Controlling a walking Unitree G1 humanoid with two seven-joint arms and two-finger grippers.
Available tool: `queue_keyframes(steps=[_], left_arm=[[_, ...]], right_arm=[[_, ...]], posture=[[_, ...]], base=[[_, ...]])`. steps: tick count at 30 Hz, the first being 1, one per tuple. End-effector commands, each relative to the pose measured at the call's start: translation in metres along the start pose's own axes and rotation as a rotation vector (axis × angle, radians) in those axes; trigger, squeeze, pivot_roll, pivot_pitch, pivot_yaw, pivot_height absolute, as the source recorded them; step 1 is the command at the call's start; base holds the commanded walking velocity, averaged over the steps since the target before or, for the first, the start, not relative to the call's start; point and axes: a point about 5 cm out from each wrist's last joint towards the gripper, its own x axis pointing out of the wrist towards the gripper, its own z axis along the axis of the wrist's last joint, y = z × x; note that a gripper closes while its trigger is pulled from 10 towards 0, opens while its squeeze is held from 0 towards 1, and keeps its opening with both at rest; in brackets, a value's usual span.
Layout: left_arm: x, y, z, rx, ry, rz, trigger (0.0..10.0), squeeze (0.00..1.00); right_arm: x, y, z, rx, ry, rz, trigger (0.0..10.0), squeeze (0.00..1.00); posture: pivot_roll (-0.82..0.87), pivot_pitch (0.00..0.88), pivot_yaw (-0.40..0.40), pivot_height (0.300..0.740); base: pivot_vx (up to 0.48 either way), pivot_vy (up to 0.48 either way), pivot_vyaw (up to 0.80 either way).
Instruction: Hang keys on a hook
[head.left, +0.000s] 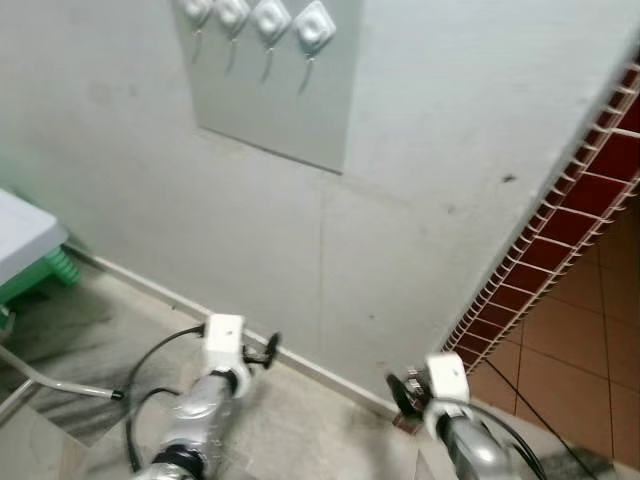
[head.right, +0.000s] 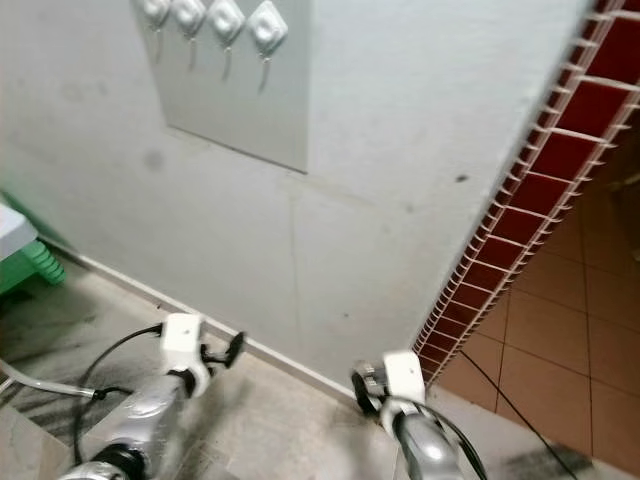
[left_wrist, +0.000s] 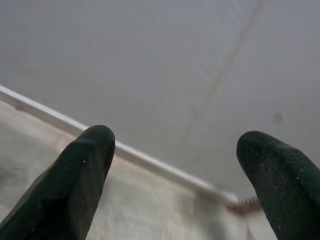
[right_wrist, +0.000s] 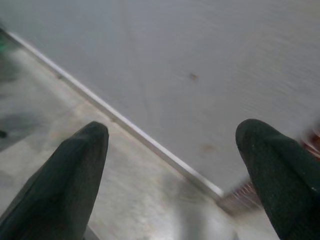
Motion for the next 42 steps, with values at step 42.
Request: queue_keyframes(steps=[42], left_arm=[[0.002,-0.019,0.1,0.217,-0.418,0.124,10.0,0.0]], right_arm=[[0.005,-0.018,0.087,0.073,-0.425,-0.073,10.0,0.0]], posture=[[-0.07,0.0,-0.012,0.74]], base=[[0.0,0.0,0.55]])
